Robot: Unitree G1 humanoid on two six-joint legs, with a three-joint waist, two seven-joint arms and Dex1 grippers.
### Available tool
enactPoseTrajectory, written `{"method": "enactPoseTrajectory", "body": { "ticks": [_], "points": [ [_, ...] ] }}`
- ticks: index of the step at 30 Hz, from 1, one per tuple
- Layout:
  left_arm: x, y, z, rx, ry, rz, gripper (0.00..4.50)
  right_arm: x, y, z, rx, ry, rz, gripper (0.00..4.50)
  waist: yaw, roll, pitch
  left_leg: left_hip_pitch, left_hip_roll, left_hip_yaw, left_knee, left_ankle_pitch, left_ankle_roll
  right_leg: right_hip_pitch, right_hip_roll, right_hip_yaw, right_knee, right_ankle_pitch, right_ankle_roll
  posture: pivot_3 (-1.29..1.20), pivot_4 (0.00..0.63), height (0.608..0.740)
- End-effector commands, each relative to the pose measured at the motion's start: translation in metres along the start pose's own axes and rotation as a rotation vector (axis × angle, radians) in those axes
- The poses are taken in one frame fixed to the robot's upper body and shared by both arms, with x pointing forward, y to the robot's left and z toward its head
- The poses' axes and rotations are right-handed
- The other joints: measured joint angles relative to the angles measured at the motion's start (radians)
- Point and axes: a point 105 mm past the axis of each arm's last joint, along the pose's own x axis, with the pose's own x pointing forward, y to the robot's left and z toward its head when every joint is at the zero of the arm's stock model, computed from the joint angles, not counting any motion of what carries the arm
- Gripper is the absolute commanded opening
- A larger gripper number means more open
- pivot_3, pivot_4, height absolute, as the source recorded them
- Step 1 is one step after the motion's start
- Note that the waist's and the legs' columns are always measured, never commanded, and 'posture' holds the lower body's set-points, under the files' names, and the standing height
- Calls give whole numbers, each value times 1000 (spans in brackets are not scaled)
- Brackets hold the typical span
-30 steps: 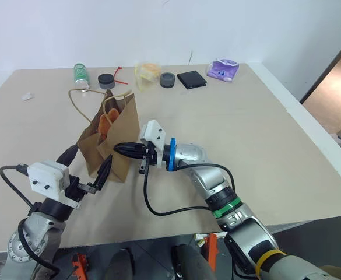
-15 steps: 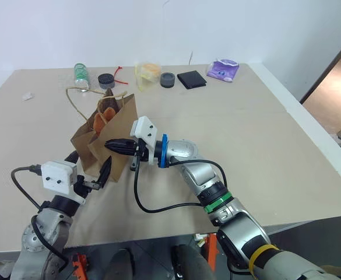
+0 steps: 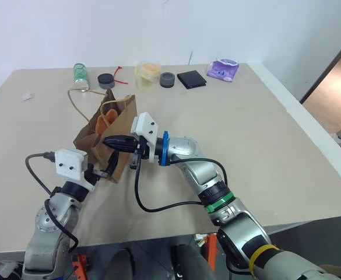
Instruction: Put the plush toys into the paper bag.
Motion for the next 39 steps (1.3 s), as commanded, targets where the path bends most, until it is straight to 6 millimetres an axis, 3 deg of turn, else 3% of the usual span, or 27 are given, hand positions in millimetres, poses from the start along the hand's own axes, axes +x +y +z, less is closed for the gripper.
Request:
{"method": "enactPoseTrajectory", "body": {
  "ticks": [1, 5, 8, 10, 11, 16, 20, 25, 28, 30, 34, 39],
  "points": [
    [4, 1, 10, 8, -48, 12, 4500, 1, 1, 22, -51, -61, 12, 73, 0, 0, 0, 0, 0, 0, 0, 0, 0, 0, 0, 0, 0, 0, 0, 0, 150, 740],
    [3, 3, 9, -2, -50, 22, 4500, 1, 1, 22, -53, -57, 10, 73, 0, 0, 0, 0, 0, 0, 0, 0, 0, 0, 0, 0, 0, 0, 0, 0, 150, 740],
    [1, 4, 8, -9, -48, 23, 3716, 0, 1, 22, -53, -56, 10, 0, 0, 0, 0, 0, 0, 0, 0, 0, 0, 0, 0, 0, 0, 0, 0, 0, 150, 740],
    [0, 4, 10, -13, -54, 29, 2815, 0, 0, 22, -53, -56, 9, 0, 0, 0, 0, 0, 0, 0, 0, 0, 0, 0, 0, 0, 0, 0, 0, 0, 150, 740],
    [0, 4, 10, -14, -58, 31, 2124, 0, 0, 22, -53, -56, 9, 0, 0, 0, 0, 0, 0, 0, 0, 0, 0, 0, 0, 0, 0, 0, 0, 0, 150, 740],
    [-1, 6, 13, -23, -72, 42, 29, 0, 0, 22, -53, -56, 9, 0, 0, 0, 0, 0, 0, 0, 0, 0, 0, 0, 0, 0, 0, 0, 0, 0, 150, 740],
    [1, 5, 21, -78, -100, 23, 29, -17, -5, 30, -12, -88, 18, 0, 1, 0, 0, 0, 0, 0, 0, 0, 0, 0, 0, 0, 0, 0, 0, 0, 150, 740],
    [4, -4, 43, -202, -160, -152, 29, -89, -15, 63, 339, -213, 116, 0, 13, 0, 0, -3, 0, -1, 1, 0, 0, 0, -1, 0, 0, -1, 1, 0, 150, 740],
    [5, -14, 59, -165, -190, -323, 29, -133, -38, 56, 386, -157, 18, 0, 12, -1, 0, -4, -1, -1, 3, 0, 0, 0, -2, -1, 0, -1, 2, 0, 150, 740],
    [-1, -32, 66, -128, -188, -535, 29, -157, -52, 50, 392, -108, -57, 0, 10, 0, 0, -4, -1, -1, 4, 0, 0, 0, -2, -1, -1, -1, 2, 0, 150, 740],
    [-22, -45, 51, -68, -32, -834, 29, -177, -62, 48, 378, -66, -103, 0, -12, 1, 1, -2, -1, 0, 0, -1, 1, -1, -1, 0, -1, -2, 0, 0, 150, 740],
    [-46, -31, 20, 26, 222, -1088, 29, -184, -67, 50, 351, -51, -120, 0, -24, 3, 2, -2, 0, -1, -3, -2, 3, -2, 2, 0, 0, -5, -2, 0, 150, 740]
  ]
}}
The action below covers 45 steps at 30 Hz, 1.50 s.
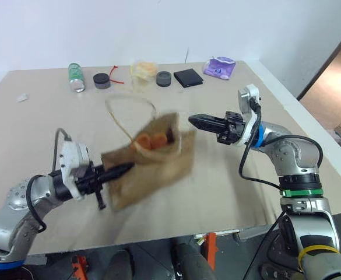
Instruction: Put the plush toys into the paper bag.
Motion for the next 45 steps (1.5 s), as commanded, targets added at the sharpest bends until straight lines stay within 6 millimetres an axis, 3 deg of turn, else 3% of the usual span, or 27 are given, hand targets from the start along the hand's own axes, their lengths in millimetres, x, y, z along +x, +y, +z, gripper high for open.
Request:
{"method": "enactPoseTrajectory", "body": {
  "ticks": [1, 3, 7, 12, 15, 22, 29, 37, 42, 45],
  "points": [
    [-14, 1, -10, 5, 100, -115, 29, 0, 5, 19, -75, -30, 26, 0, 1, 0, 0, 0, 0, 0, 0, 0, 0, 0, 0, 0, 0, 0, 0, 0, 150, 740],
    [-20, 7, -12, 21, 132, -131, 29, 1, 6, 19, -77, -28, 28, 0, 1, 0, 0, -1, 0, 0, 0, 0, 0, 0, 0, -1, 0, -1, 0, 0, 150, 740],
    [-24, 34, -8, 216, 159, -73, 29, 0, 13, 14, -88, 8, 43, 0, 4, 0, 0, -2, 0, 0, 1, 0, 0, 0, -2, -1, 0, -1, 1, 0, 150, 740],
    [-21, 35, -5, 245, 125, -97, 29, -1, 17, 10, -90, 31, 46, 0, 5, 0, 0, -2, 0, 1, 1, -1, -1, 0, -2, -1, 0, -2, 2, 0, 150, 740],
    [-18, 32, -5, 240, 111, -99, 969, 0, 17, 9, -92, 39, 46, 0, 5, 0, 0, -2, 0, 0, 1, -1, -1, 0, -2, -1, 0, -2, 2, 0, 150, 740],
    [-19, 24, 1, 219, 71, -111, 4459, 2, 16, 5, -98, 68, 56, 0, 5, 0, 0, -2, 0, 0, 1, -1, -1, 0, -2, -1, 0, -2, 2, 0, 150, 740],
    [-29, 29, 33, 164, 21, -86, 4459, -1, 15, 6, -105, 91, 68, 0, 5, 0, 0, -2, 0, 0, 2, -1, -1, 0, -2, -1, 1, -2, 2, 0, 150, 740],
    [-63, 28, 75, -63, -67, -44, 4459, -15, 11, 7, -115, 165, 61, 0, 3, 0, 0, -2, 0, 0, 2, -1, -1, 0, -2, -1, 1, -3, 2, 0, 150, 740],
    [-93, 55, 80, -87, -80, 208, 4459, -27, -2, 9, -137, 219, 1, 0, 3, 0, 1, -1, 0, 0, 2, -1, -1, 0, -2, -1, 1, -3, 2, 0, 150, 740],
    [-120, 81, 67, -21, -5, 468, 4500, -40, -12, 11, -145, 271, -48, 969, 2, 1, 1, -1, 0, 1, 2, -1, -1, 0, -2, -1, 1, -3, 2, 0, 150, 740]
  ]
}}
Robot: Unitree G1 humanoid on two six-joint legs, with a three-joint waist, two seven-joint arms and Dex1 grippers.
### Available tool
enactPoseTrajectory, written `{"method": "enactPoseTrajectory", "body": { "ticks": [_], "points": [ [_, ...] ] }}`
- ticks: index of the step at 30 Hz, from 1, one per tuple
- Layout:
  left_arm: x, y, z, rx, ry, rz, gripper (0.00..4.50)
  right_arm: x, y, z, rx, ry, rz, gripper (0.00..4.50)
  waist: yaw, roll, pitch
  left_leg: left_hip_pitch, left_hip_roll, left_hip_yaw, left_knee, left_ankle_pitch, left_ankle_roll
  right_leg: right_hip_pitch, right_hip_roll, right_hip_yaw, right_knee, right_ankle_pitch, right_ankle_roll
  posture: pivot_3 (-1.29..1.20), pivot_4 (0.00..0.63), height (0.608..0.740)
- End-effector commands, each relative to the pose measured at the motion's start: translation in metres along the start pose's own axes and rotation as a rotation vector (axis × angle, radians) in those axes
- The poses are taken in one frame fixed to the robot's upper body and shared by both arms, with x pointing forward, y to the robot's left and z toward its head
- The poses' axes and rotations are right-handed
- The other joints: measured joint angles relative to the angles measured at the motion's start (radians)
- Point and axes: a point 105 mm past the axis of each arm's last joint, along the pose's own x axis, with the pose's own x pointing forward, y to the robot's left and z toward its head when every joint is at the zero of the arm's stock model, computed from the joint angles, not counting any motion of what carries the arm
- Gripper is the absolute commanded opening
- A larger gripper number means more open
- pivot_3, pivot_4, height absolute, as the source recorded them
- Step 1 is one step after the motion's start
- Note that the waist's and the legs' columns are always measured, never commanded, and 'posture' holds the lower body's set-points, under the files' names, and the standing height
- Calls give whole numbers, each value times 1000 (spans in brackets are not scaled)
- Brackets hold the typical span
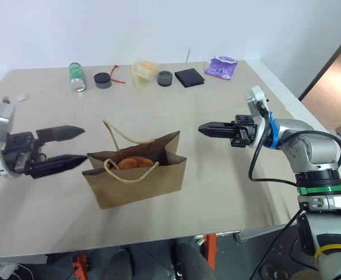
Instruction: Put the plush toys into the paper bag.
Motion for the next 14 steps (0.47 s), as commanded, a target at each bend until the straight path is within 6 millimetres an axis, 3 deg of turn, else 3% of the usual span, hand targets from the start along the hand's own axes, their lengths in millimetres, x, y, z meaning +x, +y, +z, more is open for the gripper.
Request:
{"method": "enactPoseTrajectory", "body": {
  "ticks": [1, 4, 7, 8, 14],
  "points": [
    [-28, 38, -8, 101, 90, 298, 4500, -21, -12, 12, -55, 49, -63, 1443, 1, 0, 0, 0, 0, 0, 0, 0, 0, 0, 0, 0, 0, 0, 0, 0, 150, 740],
    [-40, 57, -37, 121, 223, 429, 4500, -33, -22, 8, -68, 109, -106, 2667, 2, 0, 0, 0, 0, 1, 0, 0, 0, 0, -1, 0, 0, 0, 0, 0, 150, 740],
    [-43, 56, -55, 136, 309, 435, 4500, -47, -30, 3, -69, 168, -144, 4097, 2, 0, 0, 0, 0, 1, 0, -1, -1, 0, -1, 0, 0, 0, -1, 0, 150, 740],
    [-44, 56, -60, 143, 327, 435, 4500, -52, -32, 2, -64, 180, -154, 4391, 2, 0, 0, 0, 0, 1, 0, -1, -1, 0, -1, 0, 0, 0, -1, 0, 150, 740],
    [-45, 50, -61, 116, 340, 380, 4500, -70, -38, -7, -66, 250, -190, 4391, 2, 0, 0, -1, 0, 2, -1, -2, -3, -1, -2, 0, 0, -2, -1, 0, 150, 740]
  ]
}}
